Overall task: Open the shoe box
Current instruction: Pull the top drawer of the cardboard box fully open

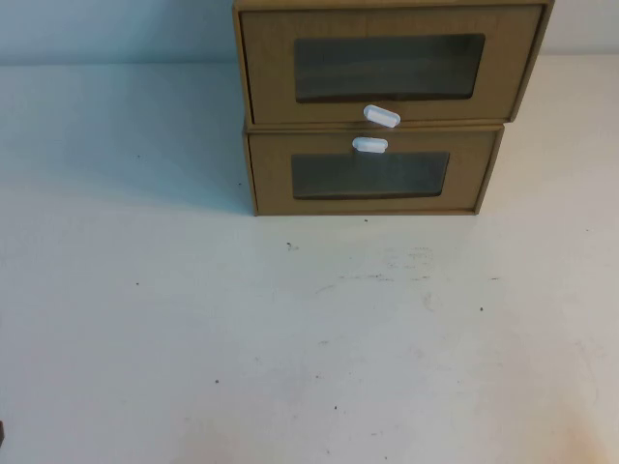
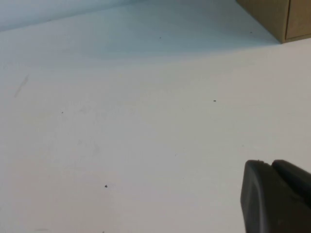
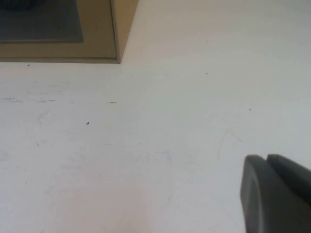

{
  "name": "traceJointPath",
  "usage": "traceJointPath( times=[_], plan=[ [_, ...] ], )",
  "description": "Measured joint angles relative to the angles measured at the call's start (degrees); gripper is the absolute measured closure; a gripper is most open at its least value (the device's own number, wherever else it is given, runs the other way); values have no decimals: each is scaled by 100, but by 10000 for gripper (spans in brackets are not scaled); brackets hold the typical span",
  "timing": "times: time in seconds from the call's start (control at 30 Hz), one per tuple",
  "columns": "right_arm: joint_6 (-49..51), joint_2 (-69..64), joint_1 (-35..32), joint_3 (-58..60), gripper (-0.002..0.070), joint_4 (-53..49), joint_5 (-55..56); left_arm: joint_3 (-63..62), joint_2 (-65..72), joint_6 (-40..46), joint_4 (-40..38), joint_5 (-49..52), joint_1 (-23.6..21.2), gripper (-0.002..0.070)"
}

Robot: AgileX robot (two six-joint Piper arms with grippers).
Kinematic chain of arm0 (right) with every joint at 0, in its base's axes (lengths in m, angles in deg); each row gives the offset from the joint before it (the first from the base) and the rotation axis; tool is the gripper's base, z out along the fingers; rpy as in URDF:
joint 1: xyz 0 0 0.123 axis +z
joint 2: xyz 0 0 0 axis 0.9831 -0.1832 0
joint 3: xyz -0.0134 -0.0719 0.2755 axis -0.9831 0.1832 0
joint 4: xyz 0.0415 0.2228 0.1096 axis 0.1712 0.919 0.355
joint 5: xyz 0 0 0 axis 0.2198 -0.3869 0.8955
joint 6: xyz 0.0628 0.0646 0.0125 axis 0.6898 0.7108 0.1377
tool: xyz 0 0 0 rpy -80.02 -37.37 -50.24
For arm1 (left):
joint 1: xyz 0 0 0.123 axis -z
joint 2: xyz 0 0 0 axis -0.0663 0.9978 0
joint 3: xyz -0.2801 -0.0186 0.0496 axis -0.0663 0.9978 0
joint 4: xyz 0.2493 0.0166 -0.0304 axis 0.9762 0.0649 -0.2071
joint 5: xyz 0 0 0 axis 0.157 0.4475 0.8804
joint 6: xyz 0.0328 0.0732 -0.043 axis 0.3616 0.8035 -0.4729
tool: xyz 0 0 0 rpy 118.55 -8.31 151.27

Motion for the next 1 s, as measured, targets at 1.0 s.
traceJointPath(
  times=[1.0],
  plan=[
    [-92, 0, 0, 0, 689, -418, 91, 0, 0, -207, 0, -14, 0, 680]
  ],
)
